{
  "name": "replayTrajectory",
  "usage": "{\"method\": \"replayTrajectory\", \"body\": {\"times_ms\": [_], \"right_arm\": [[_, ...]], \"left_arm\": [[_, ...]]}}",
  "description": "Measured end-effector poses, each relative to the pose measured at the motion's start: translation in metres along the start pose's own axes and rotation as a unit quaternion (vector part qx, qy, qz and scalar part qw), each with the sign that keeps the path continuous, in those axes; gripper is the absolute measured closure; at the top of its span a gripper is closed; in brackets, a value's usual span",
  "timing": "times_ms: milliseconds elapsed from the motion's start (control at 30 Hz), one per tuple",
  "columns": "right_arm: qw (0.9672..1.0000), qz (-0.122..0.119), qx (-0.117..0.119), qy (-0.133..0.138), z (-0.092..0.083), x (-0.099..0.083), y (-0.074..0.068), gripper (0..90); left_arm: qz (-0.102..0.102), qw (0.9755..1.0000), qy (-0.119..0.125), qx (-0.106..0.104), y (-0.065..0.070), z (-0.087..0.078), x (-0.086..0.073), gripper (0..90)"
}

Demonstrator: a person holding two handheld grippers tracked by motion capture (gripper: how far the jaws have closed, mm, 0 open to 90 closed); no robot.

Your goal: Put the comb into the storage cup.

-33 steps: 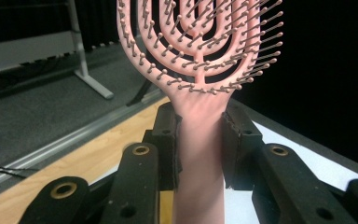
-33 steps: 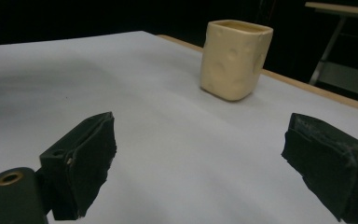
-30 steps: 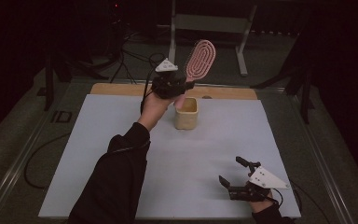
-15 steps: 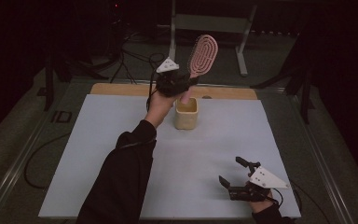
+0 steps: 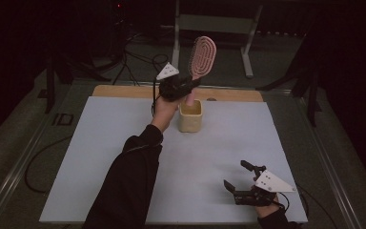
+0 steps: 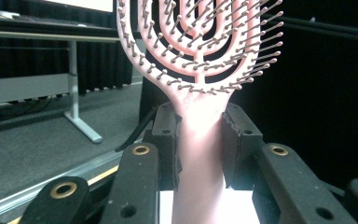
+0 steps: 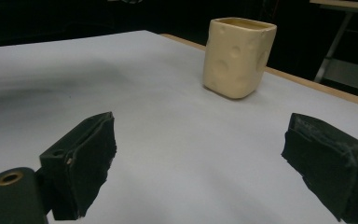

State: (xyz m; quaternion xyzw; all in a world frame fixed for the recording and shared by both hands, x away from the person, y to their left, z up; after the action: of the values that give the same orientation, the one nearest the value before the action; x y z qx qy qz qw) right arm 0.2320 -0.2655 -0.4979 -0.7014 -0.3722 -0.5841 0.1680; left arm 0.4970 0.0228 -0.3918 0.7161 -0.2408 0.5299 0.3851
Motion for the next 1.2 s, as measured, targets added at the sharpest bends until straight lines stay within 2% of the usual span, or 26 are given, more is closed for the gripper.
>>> {"method": "replayTrajectory", "body": {"times_ms": [33, 100, 200, 467, 533, 733, 800, 1033, 1200], "right_arm": [[1.0, 0.001, 0.0, 0.0, 0.0, 0.0, 0.0, 8.8], [1.0, 0.001, 0.001, 0.0, 0.0, 0.0, 0.0, 8.8], [1.0, 0.003, 0.002, -0.001, 0.0, 0.0, 0.0, 8.8], [1.0, 0.003, 0.002, 0.0, 0.0, 0.0, 0.0, 8.8], [1.0, 0.002, 0.003, 0.0, 0.0, -0.001, 0.0, 8.8], [1.0, 0.003, 0.005, -0.002, 0.001, -0.001, -0.001, 8.8], [1.0, 0.002, 0.006, -0.003, 0.001, -0.001, -0.001, 8.8], [1.0, 0.002, 0.006, -0.003, 0.001, -0.001, -0.001, 8.8], [1.0, 0.002, 0.007, -0.003, 0.001, -0.001, -0.001, 8.8]], "left_arm": [[0.009, 0.9999, -0.005, 0.002, -0.002, 0.002, -0.004, 70.3], [0.011, 0.9999, -0.004, 0.003, -0.003, 0.003, -0.006, 70.3], [-0.002, 1.0, -0.003, -0.006, -0.007, 0.005, -0.014, 70.3], [-0.006, 0.9999, -0.007, -0.011, -0.013, 0.009, -0.03, 70.2], [-0.001, 0.9999, -0.011, -0.003, -0.013, 0.01, -0.035, 70.2], [0.0, 0.9995, -0.031, -0.001, -0.016, 0.01, -0.048, 70.2], [0.005, 0.9991, -0.04, 0.011, -0.016, 0.01, -0.052, 70.1], [0.01, 0.9963, -0.082, 0.025, -0.017, 0.011, -0.055, 70.0], [0.032, 0.9914, -0.122, 0.037, -0.013, 0.017, -0.057, 70.0]]}}
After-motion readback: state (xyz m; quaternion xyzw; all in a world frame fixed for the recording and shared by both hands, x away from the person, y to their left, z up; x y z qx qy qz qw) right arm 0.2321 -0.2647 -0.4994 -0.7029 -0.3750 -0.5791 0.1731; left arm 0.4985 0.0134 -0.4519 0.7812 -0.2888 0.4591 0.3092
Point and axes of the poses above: each handheld gripper's, and its own axes: z roughly forward along the jaws, x roughly out of its top, y roughly to its right, the point moved 1 cm from there along z, roughly forward along the jaws, and after that the axes turned 8 degrees about -z, right-handed, at the moved point
